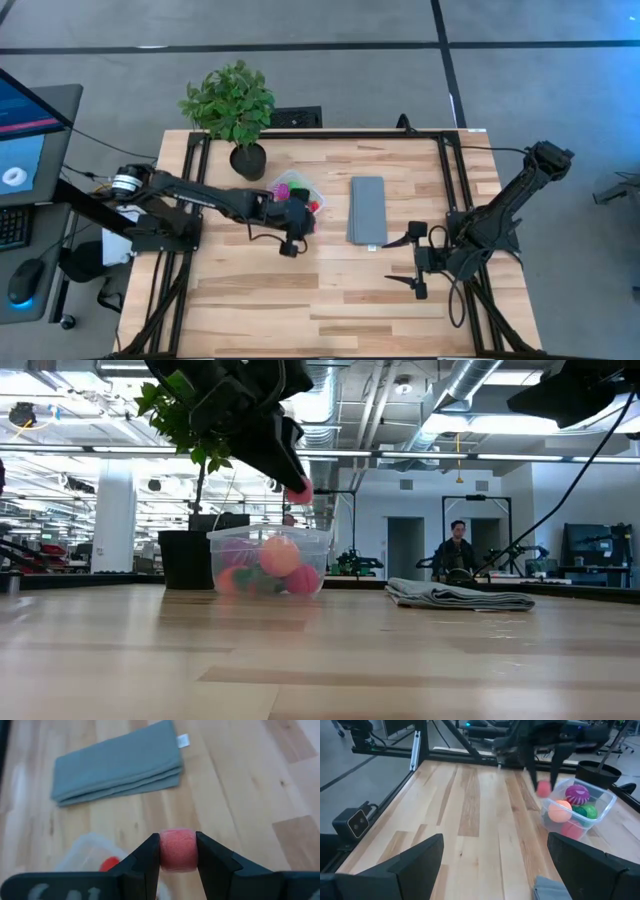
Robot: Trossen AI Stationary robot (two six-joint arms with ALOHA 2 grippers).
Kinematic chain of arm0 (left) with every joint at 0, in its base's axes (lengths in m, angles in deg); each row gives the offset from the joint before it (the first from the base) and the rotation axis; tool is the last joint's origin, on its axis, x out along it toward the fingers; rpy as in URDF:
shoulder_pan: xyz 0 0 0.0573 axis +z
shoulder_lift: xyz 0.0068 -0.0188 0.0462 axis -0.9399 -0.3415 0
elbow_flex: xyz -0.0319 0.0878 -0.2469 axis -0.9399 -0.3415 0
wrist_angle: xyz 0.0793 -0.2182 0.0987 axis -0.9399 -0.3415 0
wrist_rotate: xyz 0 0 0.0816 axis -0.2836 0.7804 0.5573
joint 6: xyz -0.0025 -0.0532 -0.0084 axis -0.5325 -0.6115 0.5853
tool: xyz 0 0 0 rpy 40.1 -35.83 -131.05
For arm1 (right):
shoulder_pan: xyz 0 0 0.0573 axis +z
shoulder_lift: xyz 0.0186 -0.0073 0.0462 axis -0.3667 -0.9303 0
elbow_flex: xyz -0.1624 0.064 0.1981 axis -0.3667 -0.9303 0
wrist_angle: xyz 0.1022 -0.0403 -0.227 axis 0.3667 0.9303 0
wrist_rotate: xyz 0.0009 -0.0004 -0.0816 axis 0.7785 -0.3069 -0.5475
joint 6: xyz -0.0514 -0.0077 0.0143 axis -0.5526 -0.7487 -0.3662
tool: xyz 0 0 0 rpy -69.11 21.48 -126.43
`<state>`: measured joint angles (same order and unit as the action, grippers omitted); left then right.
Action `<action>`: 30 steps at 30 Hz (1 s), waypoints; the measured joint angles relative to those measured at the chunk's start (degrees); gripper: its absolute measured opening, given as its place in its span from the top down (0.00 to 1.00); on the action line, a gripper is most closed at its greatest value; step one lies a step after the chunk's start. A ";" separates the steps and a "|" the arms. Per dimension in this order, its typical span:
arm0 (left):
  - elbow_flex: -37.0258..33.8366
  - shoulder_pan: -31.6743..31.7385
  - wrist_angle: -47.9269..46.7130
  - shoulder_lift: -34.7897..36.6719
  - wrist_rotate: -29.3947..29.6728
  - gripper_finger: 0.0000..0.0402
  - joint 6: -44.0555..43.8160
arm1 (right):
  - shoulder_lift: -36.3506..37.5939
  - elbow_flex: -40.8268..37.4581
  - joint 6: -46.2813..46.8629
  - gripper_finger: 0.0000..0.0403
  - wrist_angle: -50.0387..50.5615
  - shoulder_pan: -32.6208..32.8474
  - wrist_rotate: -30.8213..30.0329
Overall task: Pick and placing Produce into tupperware
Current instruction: Put the pink peach into the transparent bin
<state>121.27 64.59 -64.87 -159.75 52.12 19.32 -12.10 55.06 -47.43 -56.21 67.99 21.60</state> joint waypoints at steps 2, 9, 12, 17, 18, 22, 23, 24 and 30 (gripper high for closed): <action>0.00 1.37 -1.40 1.34 -0.02 0.75 0.10 | 0.00 0.00 0.21 0.06 0.25 0.00 0.00; -0.10 7.17 -6.45 2.56 -0.09 0.75 1.14 | 0.00 0.00 0.22 0.06 0.25 0.00 -0.02; -0.11 10.05 -6.84 2.43 -1.78 0.75 1.21 | 0.00 0.00 0.23 0.06 0.30 0.00 -0.01; -0.11 13.58 -7.05 2.40 -3.55 0.75 2.12 | 0.00 0.00 0.59 0.06 0.62 0.00 0.00; -0.11 14.27 -7.05 2.38 -3.50 0.75 2.43 | 0.00 0.00 0.59 0.06 0.64 0.00 0.00; -0.20 17.36 -7.05 2.36 -3.45 0.75 2.60 | 0.00 0.00 0.59 0.06 0.66 0.00 0.00; -0.48 18.12 -6.87 2.36 -3.40 0.75 2.60 | 0.00 0.00 0.59 0.06 0.66 0.00 -0.02; -0.82 18.87 -7.01 2.35 -3.32 0.75 2.60 | 0.00 0.00 0.59 0.06 0.66 0.00 0.00; -3.28 22.33 -6.40 2.32 -3.29 0.75 2.60 | 0.00 0.00 0.61 0.06 0.66 0.00 -0.02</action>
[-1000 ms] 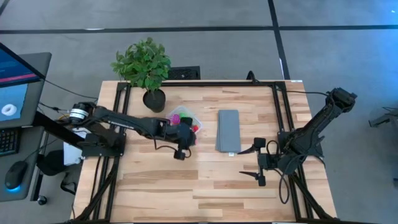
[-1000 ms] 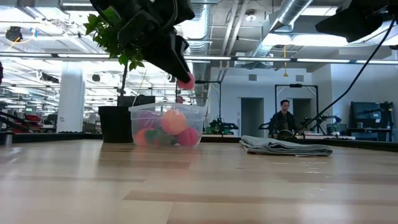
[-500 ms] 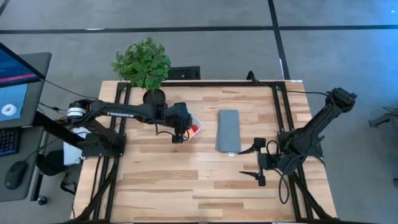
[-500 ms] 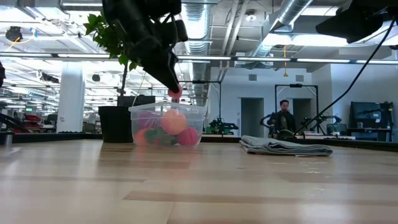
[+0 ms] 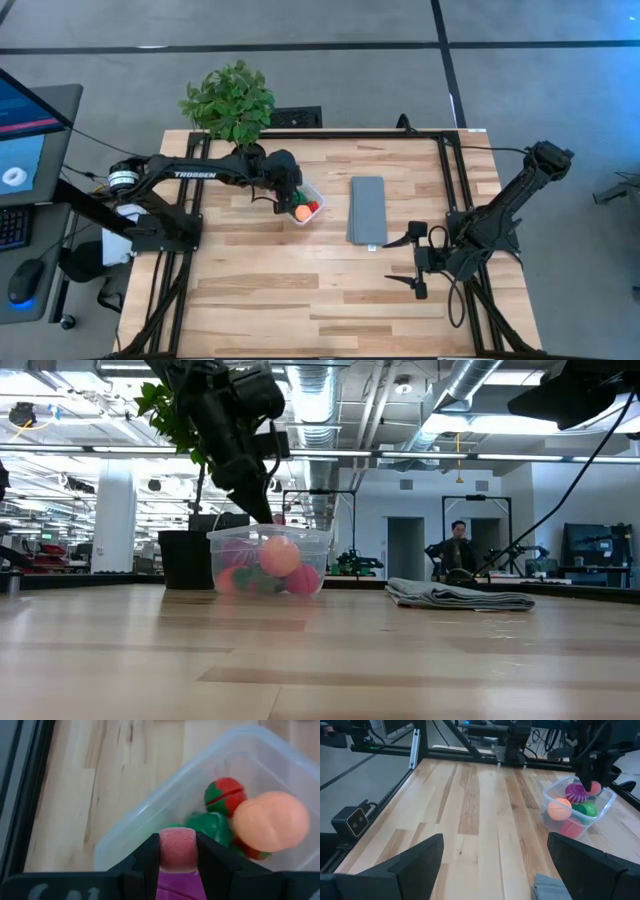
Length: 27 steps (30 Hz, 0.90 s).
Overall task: Pick and placing Produce into tupperware
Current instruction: Put the pink peach into the transparent bin, then return to Home Position
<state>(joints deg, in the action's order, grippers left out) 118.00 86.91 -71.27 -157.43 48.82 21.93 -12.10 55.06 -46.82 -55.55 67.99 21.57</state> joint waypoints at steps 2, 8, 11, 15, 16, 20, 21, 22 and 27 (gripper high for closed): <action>-0.77 0.86 1.57 0.00 -0.72 0.75 0.00 | 0.00 0.00 -0.01 0.06 0.00 0.00 0.00; -1.23 2.05 2.64 0.00 -3.39 0.75 0.02 | 0.00 0.00 0.02 0.06 0.00 0.00 0.00; -1.23 2.05 3.30 -0.02 -3.37 0.73 0.02 | 0.00 0.00 0.04 0.06 0.00 0.00 0.00; -1.23 2.03 3.81 -0.02 -3.37 0.70 0.00 | 0.00 0.00 0.04 0.06 0.00 0.00 0.00; -1.23 2.03 4.17 -0.02 -3.36 0.69 -0.03 | 0.00 0.00 0.04 0.06 0.00 0.00 0.00; -1.23 2.03 4.83 -0.02 -3.24 0.65 -0.54 | 0.00 0.00 0.04 0.06 0.00 0.00 0.00; -1.23 2.03 4.79 -0.02 -3.11 0.64 -0.58 | 0.00 0.00 0.04 0.06 0.00 0.00 0.00; -1.23 2.03 4.75 -0.02 -3.09 0.63 -0.62 | 0.00 0.00 0.04 0.06 0.00 0.00 0.00; -1.23 2.03 4.66 -0.02 -1.93 0.57 -0.98 | 0.00 0.00 0.04 0.06 0.00 0.00 0.00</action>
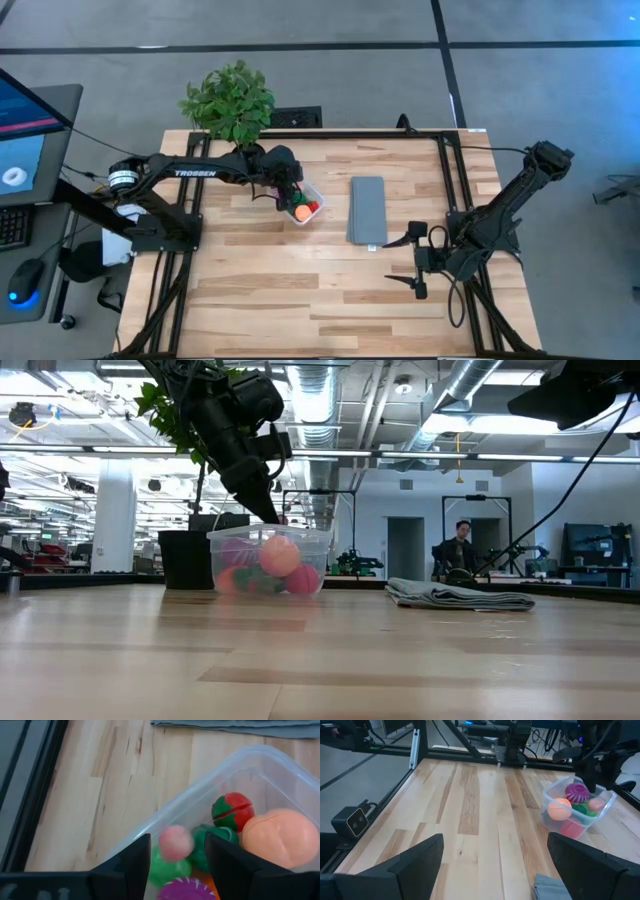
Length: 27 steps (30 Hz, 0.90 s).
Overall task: Pick and placing Produce into tupperware
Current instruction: Return to Home Position
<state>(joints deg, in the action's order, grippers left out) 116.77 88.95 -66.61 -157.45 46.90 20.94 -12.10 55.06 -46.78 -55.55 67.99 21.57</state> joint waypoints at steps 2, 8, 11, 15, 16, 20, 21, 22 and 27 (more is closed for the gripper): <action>0.00 0.00 -0.02 0.00 0.15 0.55 -0.02 | 0.00 0.00 0.00 0.06 0.00 0.00 0.00; 0.00 0.00 0.04 0.00 -0.10 0.51 0.04 | 0.00 0.00 -0.09 0.06 0.00 0.00 0.15; 0.00 0.00 0.20 0.00 -2.98 0.51 -0.21 | 0.00 0.00 -0.11 0.06 -0.01 0.00 0.13; 0.00 -0.29 0.20 0.00 -6.87 0.51 -2.84 | 0.00 0.00 -0.11 0.06 -0.27 -0.28 0.00; 0.00 -0.53 0.17 0.00 -7.07 0.51 -3.36 | 0.00 0.00 -0.09 0.06 -0.44 -0.45 0.04; 0.00 -1.80 -1.71 0.43 -6.31 0.51 -3.67 | -0.02 0.00 -0.26 0.06 -0.36 -0.57 0.00; 0.00 -2.24 -2.21 0.82 -5.80 0.51 -3.30 | -0.02 0.00 -1.03 0.06 -0.03 -0.55 0.00; 0.00 -2.59 -3.06 1.34 -5.56 0.51 -2.74 | -0.02 0.00 -2.07 0.06 0.50 -0.55 0.00; 0.00 -5.38 -4.87 5.75 -5.35 0.51 -0.24 | -0.02 -0.02 -9.72 0.06 1.68 -1.73 -1.18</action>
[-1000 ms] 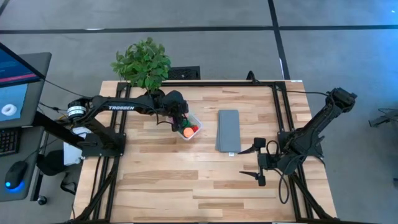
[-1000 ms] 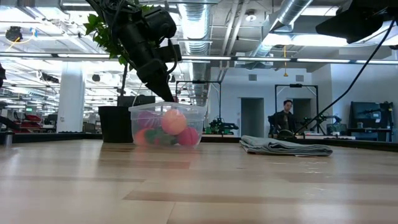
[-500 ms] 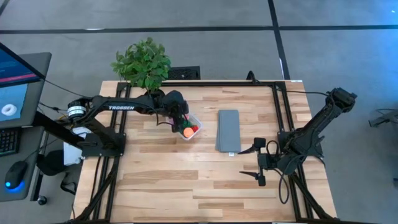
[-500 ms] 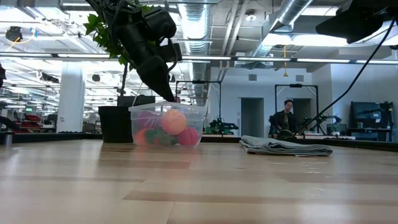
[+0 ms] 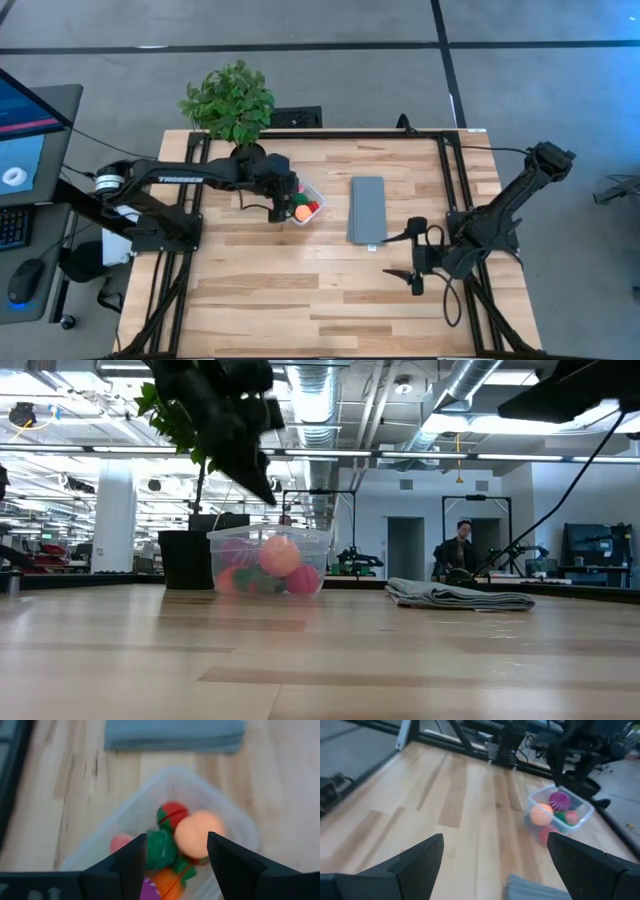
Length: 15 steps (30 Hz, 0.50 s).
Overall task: Pick and placing Produce into tupperware
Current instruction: Return to Home Position
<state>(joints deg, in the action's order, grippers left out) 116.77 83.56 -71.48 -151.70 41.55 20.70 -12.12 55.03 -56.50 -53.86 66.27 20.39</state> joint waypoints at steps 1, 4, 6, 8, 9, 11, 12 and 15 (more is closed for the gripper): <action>0.00 -0.64 0.11 1.17 0.01 0.51 -0.02 | 0.00 0.00 -0.84 0.06 0.00 -0.43 0.00; -0.06 -2.88 1.95 4.53 1.02 0.51 0.00 | 0.00 0.00 -1.46 0.06 -0.79 -1.70 -0.02; -0.82 -4.32 3.85 7.05 2.83 0.51 0.68 | 0.09 0.00 -1.94 0.06 -0.98 -2.68 -0.02; -1.58 -5.59 4.24 9.37 4.71 0.51 1.14 | 0.66 0.00 -2.25 0.06 -1.08 -3.56 -0.11; -1.80 -6.00 3.39 10.49 5.44 0.51 1.05 | 1.08 0.00 -2.22 0.06 -1.11 -3.94 -0.12; -1.84 -6.50 -0.15 12.76 5.93 0.51 -0.37 | 2.06 0.00 -1.94 0.06 -1.11 -4.76 -0.11; -1.82 -6.71 -1.84 13.90 5.97 0.51 -1.47 | 2.71 0.00 -2.05 0.06 -1.07 -5.03 -0.11; -1.84 -6.86 -7.98 17.94 6.05 0.51 -4.15 | 5.52 0.00 -4.59 0.06 -1.05 -5.24 -0.13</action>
<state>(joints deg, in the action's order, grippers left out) 114.94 76.71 -79.46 -133.76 47.60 16.55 -6.60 55.03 -61.09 -54.91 61.02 20.26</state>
